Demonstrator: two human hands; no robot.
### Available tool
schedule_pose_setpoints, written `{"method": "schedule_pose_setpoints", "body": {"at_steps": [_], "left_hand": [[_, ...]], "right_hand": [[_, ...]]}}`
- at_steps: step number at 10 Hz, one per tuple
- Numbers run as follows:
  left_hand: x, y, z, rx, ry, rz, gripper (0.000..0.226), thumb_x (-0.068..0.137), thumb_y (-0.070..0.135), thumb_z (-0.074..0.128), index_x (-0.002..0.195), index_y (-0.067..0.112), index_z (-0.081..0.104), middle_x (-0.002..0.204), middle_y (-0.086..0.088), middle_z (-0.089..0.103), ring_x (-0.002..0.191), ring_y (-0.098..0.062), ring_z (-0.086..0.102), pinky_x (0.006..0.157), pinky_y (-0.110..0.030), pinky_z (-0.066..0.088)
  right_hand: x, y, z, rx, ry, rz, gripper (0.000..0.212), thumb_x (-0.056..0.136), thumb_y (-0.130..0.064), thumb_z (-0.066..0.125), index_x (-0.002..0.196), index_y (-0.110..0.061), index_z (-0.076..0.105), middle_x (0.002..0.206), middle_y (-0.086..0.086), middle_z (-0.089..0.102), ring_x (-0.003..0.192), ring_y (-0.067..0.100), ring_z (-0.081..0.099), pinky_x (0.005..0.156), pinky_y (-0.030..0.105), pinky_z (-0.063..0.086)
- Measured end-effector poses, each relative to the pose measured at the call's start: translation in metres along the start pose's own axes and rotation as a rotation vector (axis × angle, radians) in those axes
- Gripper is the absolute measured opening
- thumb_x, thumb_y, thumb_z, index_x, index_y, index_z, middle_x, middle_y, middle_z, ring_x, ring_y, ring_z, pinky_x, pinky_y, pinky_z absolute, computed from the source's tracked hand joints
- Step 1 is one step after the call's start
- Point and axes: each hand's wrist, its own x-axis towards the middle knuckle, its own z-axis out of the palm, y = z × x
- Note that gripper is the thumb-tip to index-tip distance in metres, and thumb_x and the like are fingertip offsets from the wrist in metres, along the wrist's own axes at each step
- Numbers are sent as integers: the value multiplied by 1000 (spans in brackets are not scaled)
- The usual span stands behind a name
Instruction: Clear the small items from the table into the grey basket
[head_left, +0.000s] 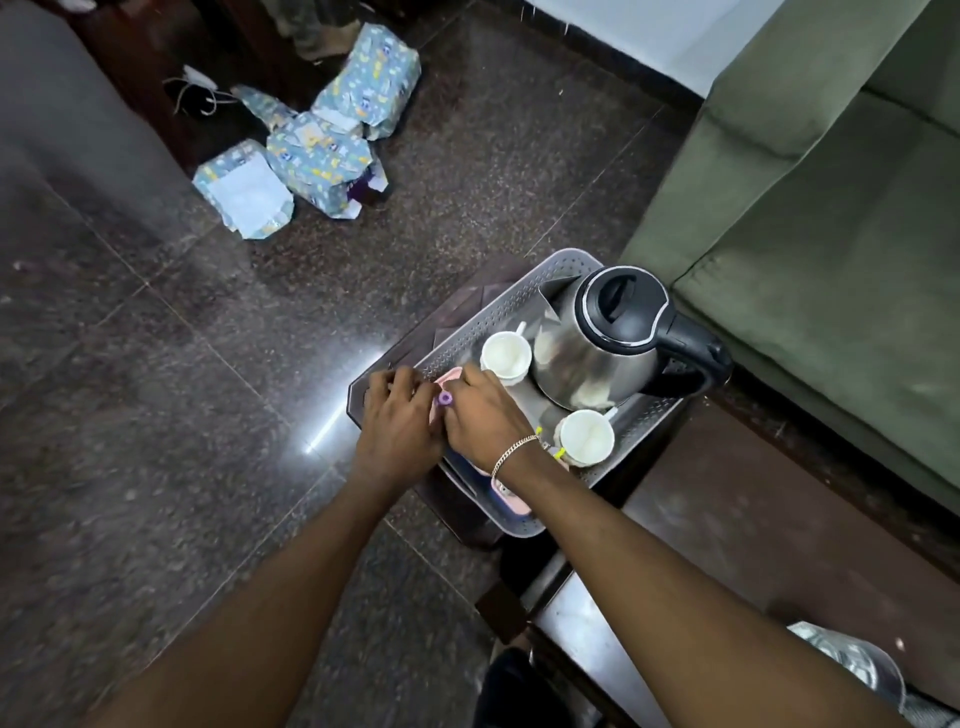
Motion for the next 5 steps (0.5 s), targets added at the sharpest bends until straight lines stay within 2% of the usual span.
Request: {"method": "schedule_pose_setpoints", "body": {"at_steps": [1,2,3,5], "left_hand": [[-1,-5,-3,5,-47,37,24,91,31,59,100,11,67,97,-9,66,98,-36,57,91,-48,39],[-4,-8,-7,-14,-39,56,36,90,34,63,114,8,66,108,-11,66,102,-38,58,92,-49,41],[-7,0,-13,-65,-31,4,53,83,36,71,126,6,62,119,-16,61,105,-41,53,95,-51,43],[-11,27,-23,-105,0,78,63,84,48,66,134,12,57,124,-13,54,110,-37,49,98,-48,41]], "right_hand": [[-9,4,-6,0,30,-24,27,93,-16,55,115,-2,62,123,21,55,109,37,52,101,42,39],[-23,11,-13,15,91,-59,33,91,-19,58,120,-3,61,117,17,56,106,35,52,97,46,43],[-46,22,-21,36,139,-44,38,90,-20,60,124,-4,62,114,15,59,107,34,55,96,45,47],[-105,56,-31,11,304,-10,39,90,-29,60,124,-9,61,113,9,61,102,30,58,93,42,49]]}}
